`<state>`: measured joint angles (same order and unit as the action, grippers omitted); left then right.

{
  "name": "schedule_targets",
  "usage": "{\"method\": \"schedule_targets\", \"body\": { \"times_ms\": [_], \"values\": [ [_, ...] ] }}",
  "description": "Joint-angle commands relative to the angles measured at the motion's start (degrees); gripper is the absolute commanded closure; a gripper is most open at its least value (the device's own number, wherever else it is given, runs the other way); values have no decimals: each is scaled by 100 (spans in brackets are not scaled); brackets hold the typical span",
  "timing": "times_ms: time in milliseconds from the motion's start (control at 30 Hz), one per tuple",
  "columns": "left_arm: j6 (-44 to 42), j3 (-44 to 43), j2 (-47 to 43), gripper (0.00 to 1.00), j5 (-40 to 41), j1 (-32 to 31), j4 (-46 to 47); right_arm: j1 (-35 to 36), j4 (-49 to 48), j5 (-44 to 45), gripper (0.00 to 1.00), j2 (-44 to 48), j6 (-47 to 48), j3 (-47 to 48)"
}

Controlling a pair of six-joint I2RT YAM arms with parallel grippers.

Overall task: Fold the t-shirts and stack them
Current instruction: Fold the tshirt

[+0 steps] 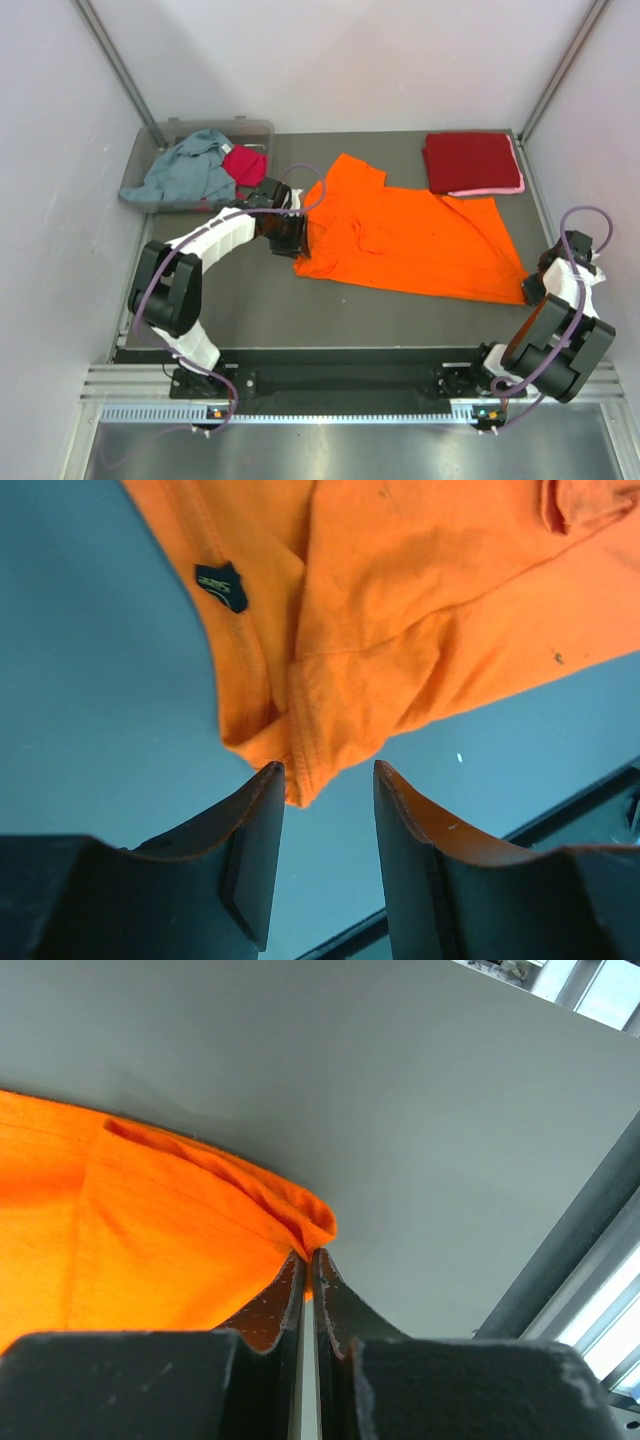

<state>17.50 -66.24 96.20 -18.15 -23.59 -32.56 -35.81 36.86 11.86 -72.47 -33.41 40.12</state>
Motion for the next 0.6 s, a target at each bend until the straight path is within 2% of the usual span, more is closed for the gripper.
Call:
{"method": "schedule_targets", "body": {
  "times_ms": [0, 133, 300, 567],
  "values": [
    [-27, 14, -49, 54, -408, 13, 258, -101, -135, 80, 100, -39, 89, 119],
    [-27, 93, 12, 53, -654, 13, 355, -119, -179, 106, 100, -75, 71, 75],
    [-62, 190, 188, 53, -356, 4, 171, -137, -162, 71, 100, -110, 80, 84],
    [-63, 646, -400, 47, 31, 4, 161, -145, -197, 10, 100, -110, 98, 101]
  ]
}}
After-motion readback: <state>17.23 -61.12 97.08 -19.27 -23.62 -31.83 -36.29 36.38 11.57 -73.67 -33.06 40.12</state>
